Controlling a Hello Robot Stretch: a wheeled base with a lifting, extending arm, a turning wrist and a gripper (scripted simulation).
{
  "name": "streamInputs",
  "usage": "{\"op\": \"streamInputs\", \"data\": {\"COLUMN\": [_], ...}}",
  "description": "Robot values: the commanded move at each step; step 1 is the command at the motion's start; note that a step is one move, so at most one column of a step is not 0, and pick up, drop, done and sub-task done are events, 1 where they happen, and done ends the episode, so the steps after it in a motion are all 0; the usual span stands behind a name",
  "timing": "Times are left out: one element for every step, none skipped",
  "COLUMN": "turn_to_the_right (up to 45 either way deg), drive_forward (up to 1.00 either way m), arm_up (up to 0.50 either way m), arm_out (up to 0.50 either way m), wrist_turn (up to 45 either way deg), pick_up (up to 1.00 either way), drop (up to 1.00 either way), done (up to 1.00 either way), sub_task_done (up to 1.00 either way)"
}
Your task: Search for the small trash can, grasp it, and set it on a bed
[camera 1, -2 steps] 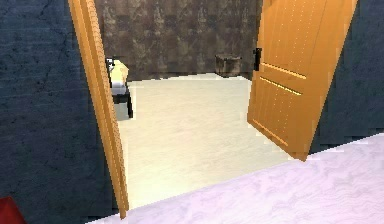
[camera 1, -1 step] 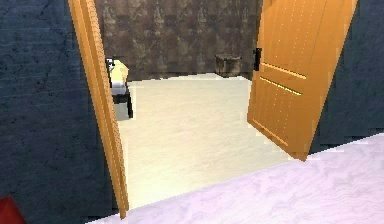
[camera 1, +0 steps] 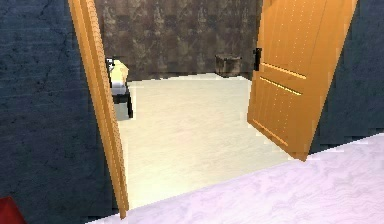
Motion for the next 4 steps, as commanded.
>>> {"op": "streamInputs", "data": {"turn_to_the_right": [0.0, 0.0, 0.0, -18.0], "drive_forward": [0.00, 0.00, 0.00, 0.00], "arm_up": [0.00, 0.00, 0.00, 0.00], "arm_out": [0.00, 0.00, -0.42, 0.00], "wrist_turn": [-45.0, -6.0, 0.0, 0.0], "pick_up": [0.00, 0.00, 0.00, 0.00], "drop": [0.00, 0.00, 0.00, 0.00], "done": [0.00, 0.00, 0.00, 0.00], "sub_task_done": [0.00, 0.00, 0.00, 0.00]}}
